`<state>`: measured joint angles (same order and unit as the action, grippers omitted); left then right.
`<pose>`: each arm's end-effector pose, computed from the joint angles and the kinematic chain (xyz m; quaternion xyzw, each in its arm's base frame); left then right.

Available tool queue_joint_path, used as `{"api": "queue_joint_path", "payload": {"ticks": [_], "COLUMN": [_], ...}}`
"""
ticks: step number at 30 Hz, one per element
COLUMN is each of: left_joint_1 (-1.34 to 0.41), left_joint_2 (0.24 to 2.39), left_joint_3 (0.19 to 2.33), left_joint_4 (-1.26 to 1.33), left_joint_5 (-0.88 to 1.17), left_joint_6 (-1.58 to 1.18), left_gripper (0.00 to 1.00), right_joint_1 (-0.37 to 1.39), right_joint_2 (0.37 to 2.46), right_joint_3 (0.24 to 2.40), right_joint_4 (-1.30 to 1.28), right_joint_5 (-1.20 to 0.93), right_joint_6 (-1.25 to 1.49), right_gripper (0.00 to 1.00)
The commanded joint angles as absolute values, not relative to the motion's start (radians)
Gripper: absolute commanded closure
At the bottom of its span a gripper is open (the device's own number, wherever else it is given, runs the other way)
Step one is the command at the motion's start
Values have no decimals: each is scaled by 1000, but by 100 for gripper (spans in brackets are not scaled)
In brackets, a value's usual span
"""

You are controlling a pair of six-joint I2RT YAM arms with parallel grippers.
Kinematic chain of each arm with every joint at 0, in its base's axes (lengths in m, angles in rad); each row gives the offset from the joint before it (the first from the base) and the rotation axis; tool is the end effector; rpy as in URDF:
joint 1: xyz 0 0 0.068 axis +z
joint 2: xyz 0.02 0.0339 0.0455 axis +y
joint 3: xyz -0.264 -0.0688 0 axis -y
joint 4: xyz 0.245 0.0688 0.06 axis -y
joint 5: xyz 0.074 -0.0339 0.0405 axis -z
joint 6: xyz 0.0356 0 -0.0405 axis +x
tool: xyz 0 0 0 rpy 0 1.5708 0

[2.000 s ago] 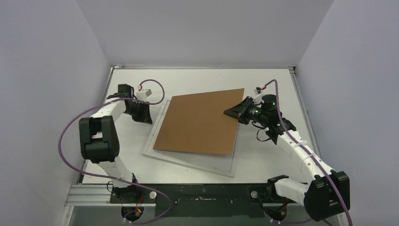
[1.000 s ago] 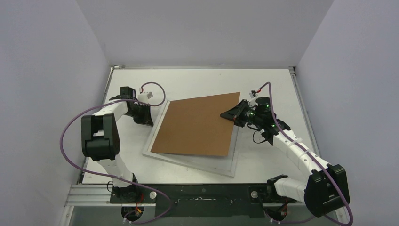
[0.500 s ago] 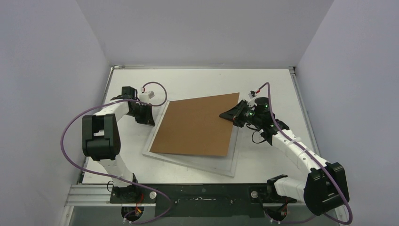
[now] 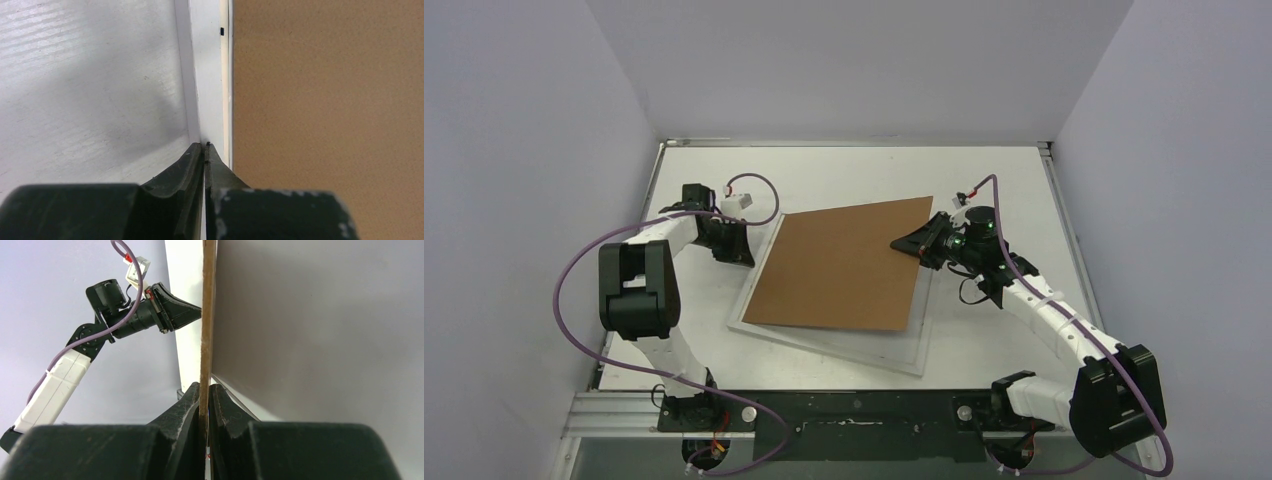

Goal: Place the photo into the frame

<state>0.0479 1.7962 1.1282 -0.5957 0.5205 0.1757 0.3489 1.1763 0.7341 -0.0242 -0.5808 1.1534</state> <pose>0.3407 -0.0014 0.1662 0.1003 0.9505 -0.2362 0.1752 0.2361 0.1067 0.2599 0.1811 0.8094 0.5212 0.2010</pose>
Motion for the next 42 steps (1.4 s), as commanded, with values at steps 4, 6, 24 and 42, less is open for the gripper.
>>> {"api": "queue_joint_path", "payload": {"ticks": [4, 6, 24, 42], "left_joint_1": [37, 38, 37, 38], "left_joint_2": [1844, 1844, 1836, 1835], "left_joint_3": [1121, 1122, 1118, 1107], "left_joint_4": [-593, -594, -600, -592], "left_joint_5": [523, 525, 532, 543], "left_joint_6": [192, 194, 199, 192], "left_gripper": [100, 100, 100, 100], "right_joint_1": [356, 357, 367, 476], "right_joint_2": [1187, 1187, 1233, 1391], "right_joint_3": [737, 736, 792, 996], "right_joint_4": [93, 94, -156, -551], "right_joint_5": [-574, -572, -486, -216], "right_joint_6": [1154, 1152, 947, 711], "right_gripper": [95, 95, 94, 37]}}
